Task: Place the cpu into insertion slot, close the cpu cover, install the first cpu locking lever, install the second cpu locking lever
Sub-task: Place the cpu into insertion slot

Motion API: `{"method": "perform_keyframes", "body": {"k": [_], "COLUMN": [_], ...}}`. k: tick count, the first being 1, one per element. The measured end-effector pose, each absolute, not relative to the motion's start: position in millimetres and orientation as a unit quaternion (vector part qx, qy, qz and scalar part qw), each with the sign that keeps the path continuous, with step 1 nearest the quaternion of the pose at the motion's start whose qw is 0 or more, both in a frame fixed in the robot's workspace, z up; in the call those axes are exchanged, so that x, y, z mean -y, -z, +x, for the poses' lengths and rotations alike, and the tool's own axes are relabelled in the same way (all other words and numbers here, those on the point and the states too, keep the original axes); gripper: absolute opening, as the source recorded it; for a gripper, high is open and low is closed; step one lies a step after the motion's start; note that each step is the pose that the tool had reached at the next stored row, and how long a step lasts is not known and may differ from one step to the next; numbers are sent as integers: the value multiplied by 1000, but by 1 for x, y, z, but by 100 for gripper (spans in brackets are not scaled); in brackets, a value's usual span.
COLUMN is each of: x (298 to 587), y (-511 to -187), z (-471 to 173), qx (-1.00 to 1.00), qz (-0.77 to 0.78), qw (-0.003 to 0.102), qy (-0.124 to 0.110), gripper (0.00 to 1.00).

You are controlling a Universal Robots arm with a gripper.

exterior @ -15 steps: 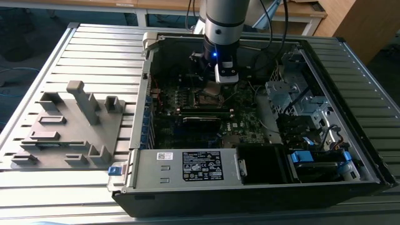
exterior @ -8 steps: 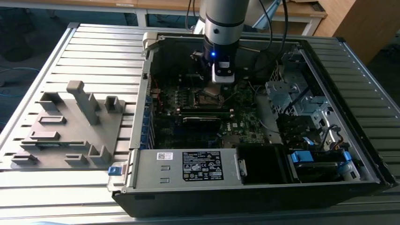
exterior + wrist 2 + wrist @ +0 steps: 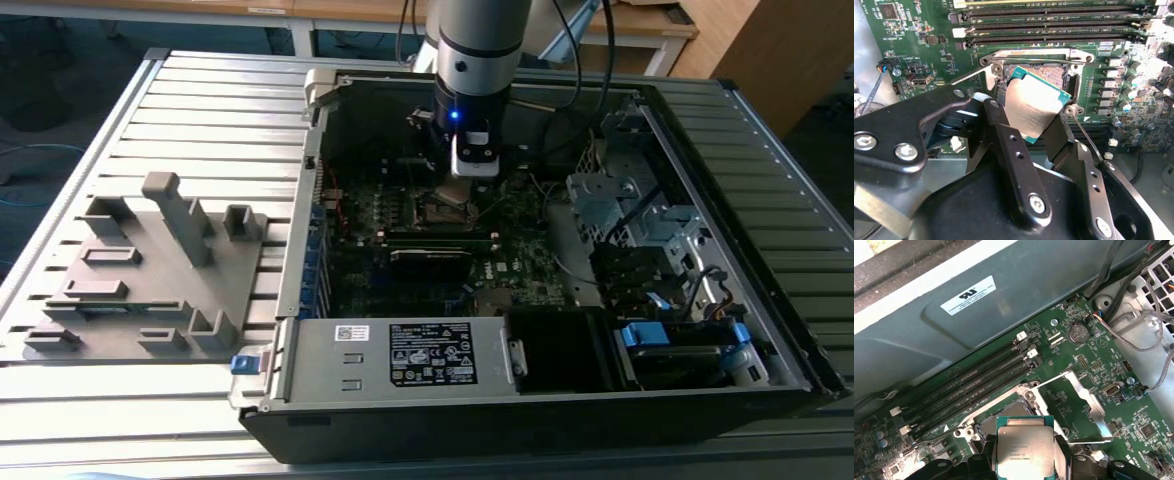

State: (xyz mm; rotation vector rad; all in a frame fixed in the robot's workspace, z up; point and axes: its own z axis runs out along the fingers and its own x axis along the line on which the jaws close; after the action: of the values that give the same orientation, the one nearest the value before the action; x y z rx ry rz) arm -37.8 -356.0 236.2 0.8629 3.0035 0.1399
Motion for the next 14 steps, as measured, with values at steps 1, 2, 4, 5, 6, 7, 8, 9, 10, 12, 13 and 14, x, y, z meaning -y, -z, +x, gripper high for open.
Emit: {"method": "perform_keyframes", "body": {"k": [1,2,4,5,6,7,8,9,10,12,13,14], "x": [356,356,356,356,356,356,356,356,356,356,356,356], "y": [-236,-236,-236,-236,-236,-236,-236,-236,-236,-236,-236,-236], "z": [-38,-38,-38,-38,-38,-38,-38,-38,-38,-38,-38,-38], "qx": [-960,-959,-958,-956,-955,-954,-952,-951,-949,-947,-945,-944], "qz": [276,278,284,289,293,297,302,307,311,319,324,328], "qw": [7,7,7,7,8,8,8,8,8,9,9,9], "qy": [-45,-45,-45,-45,-45,-45,-45,-44,-44,-44,-44,-44], "gripper": [54,54,54,54,54,54,54,54,54,54,54,54]}}
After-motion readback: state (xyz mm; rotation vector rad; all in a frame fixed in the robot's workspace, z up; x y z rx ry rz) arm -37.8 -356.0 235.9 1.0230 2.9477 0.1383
